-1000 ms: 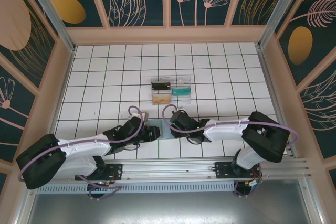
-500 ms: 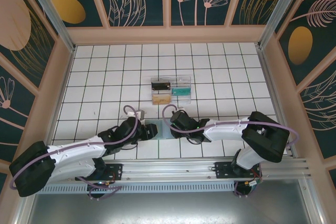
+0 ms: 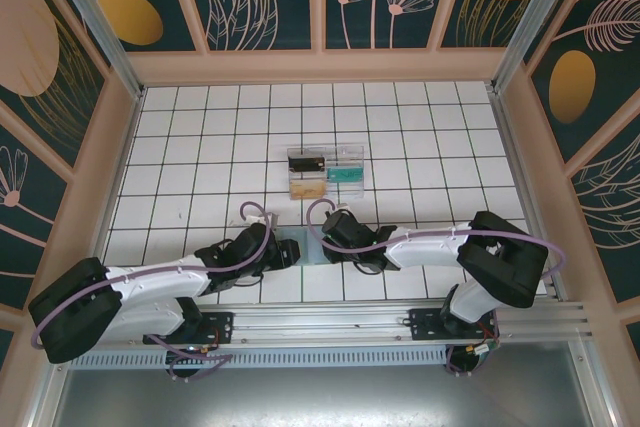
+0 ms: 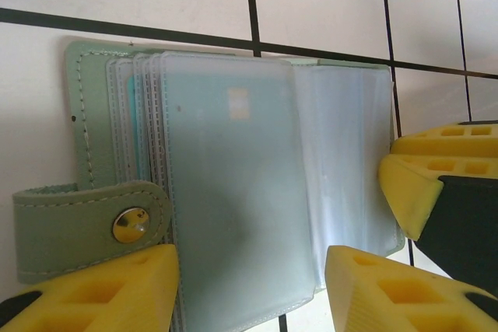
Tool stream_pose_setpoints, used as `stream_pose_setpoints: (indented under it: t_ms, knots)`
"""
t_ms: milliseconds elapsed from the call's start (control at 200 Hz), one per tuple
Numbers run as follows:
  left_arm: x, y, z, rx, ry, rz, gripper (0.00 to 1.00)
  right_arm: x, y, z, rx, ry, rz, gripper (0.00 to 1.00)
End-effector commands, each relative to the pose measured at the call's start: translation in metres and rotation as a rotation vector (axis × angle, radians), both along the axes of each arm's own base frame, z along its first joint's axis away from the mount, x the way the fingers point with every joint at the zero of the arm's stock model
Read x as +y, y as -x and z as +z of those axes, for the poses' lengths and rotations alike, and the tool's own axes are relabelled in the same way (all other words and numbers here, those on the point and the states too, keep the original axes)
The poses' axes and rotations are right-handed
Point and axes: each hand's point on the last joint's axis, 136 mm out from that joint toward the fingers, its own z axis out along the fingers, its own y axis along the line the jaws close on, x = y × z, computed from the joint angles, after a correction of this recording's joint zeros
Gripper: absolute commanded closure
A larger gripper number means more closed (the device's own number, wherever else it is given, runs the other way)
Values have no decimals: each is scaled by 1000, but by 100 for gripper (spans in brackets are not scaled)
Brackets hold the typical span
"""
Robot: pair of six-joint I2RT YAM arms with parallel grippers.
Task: Take the credit cards out of the card holder
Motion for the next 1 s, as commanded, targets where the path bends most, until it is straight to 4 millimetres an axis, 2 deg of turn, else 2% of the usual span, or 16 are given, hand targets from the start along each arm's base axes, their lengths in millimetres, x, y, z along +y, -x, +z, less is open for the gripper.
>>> stream_pose_setpoints:
  t_ms: [0, 310, 390, 450, 545, 621, 646, 786, 996]
  knots:
    - [-3, -1, 1, 6, -8, -11, 47, 2, 7, -8, 29, 20, 10, 74]
    - [-22, 4, -8, 54, 13, -85, 43, 4, 6, -7, 29, 18, 13, 74]
    - [-25, 4, -5, 48, 25, -94, 39, 3, 6, -7, 29, 20, 11, 74]
    - [-24, 4, -2, 41, 31, -94, 31, 3, 7, -8, 30, 22, 10, 74]
    - [-22, 3, 2, 28, 37, -87, 30, 3, 7, -8, 30, 21, 11, 74]
    - [-20, 3, 4, 22, 33, -81, 7, 4, 6, -7, 25, 20, 7, 74]
    - [-19, 3, 4, 20, 32, -78, 2, 3, 6, -7, 24, 21, 6, 74]
    - [-19, 3, 7, 9, 40, -83, 1, -1, 1, -1, 3, 16, -27, 70]
    - [-24, 4, 6, 15, 48, -102, 1, -15, -11, 21, -68, -13, -127, 62]
